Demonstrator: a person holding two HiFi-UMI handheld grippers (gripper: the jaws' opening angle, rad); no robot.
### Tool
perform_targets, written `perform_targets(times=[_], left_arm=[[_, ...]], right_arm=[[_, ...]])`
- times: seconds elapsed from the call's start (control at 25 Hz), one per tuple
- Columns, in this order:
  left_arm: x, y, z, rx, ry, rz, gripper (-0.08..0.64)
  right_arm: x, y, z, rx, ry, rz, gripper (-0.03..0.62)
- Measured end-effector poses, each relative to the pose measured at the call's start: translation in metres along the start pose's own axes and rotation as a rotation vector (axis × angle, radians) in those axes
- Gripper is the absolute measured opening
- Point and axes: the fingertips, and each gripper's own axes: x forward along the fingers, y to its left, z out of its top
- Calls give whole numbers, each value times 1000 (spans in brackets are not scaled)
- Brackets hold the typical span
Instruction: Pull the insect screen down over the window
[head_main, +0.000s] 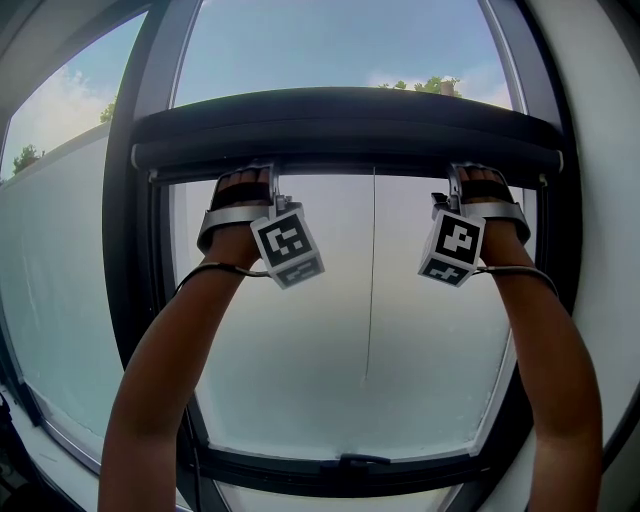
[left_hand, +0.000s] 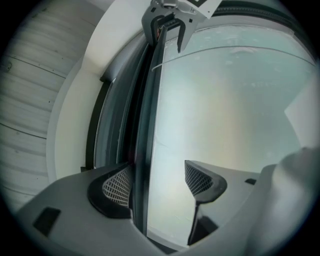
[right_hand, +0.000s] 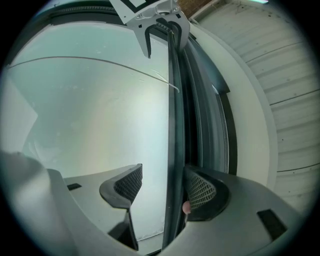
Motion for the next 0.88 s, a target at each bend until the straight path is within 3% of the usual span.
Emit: perform_targets(times=[0.4, 0.88], left_arm=[[5, -5, -2, 68, 18, 17, 321], [-16, -30, -7, 81, 51, -101, 321]], right_arm=[[2, 6, 0, 7, -34, 21, 265], [-18, 30, -2, 7, -29, 88, 265]])
